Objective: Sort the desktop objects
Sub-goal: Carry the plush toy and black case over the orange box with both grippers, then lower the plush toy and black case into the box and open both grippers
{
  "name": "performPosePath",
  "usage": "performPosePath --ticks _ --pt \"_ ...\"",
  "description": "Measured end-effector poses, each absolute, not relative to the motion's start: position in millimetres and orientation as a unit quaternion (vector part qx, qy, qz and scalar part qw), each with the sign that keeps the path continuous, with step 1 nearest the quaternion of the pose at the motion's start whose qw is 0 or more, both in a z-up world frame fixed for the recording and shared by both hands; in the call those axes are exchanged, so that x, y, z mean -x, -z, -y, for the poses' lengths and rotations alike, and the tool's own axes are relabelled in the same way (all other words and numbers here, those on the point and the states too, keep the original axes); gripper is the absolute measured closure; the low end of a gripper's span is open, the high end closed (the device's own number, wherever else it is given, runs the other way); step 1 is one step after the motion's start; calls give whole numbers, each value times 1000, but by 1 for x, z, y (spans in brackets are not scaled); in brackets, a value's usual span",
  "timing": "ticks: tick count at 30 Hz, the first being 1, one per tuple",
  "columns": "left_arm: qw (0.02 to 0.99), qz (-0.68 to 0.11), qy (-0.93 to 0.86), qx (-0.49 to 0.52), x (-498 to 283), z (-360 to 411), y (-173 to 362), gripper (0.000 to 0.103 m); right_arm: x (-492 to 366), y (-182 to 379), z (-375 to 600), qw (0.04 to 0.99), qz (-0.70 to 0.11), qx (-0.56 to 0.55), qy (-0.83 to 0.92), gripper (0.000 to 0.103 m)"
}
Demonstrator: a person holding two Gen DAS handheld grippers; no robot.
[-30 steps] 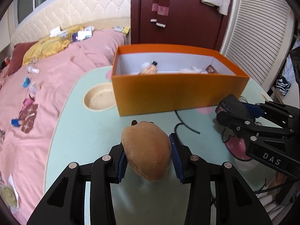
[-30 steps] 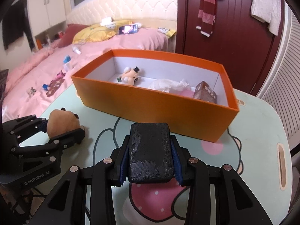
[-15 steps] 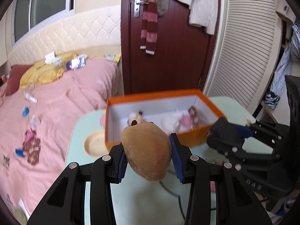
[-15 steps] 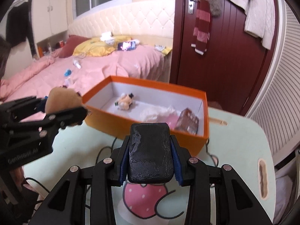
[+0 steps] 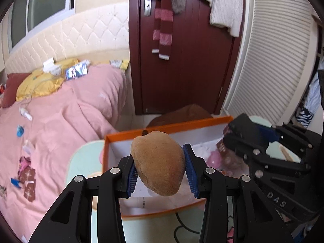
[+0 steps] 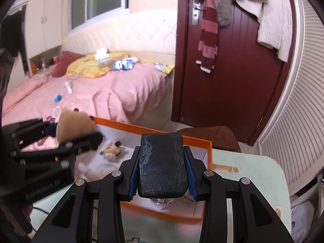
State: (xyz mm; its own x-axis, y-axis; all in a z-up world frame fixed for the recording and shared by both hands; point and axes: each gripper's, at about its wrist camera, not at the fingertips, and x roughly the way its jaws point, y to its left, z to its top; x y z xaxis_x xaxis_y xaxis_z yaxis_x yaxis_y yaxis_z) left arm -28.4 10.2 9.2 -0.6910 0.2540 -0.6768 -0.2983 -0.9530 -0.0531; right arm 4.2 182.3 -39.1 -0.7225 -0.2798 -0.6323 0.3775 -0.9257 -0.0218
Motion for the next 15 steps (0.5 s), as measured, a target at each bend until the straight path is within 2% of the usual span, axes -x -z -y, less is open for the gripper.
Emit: performPosePath --ticks 5,8,15 --pt "155 -25 -898 411 37 -15 23 60 12 65 -182 172 -65 -360 915 65" --pt "160 4 -897 412 35 -10 29 60 13 76 -184 171 -59 -359 916 65" --pt "156 4 -899 410 36 -12 28 60 15 81 -186 168 -56 -355 918 65"
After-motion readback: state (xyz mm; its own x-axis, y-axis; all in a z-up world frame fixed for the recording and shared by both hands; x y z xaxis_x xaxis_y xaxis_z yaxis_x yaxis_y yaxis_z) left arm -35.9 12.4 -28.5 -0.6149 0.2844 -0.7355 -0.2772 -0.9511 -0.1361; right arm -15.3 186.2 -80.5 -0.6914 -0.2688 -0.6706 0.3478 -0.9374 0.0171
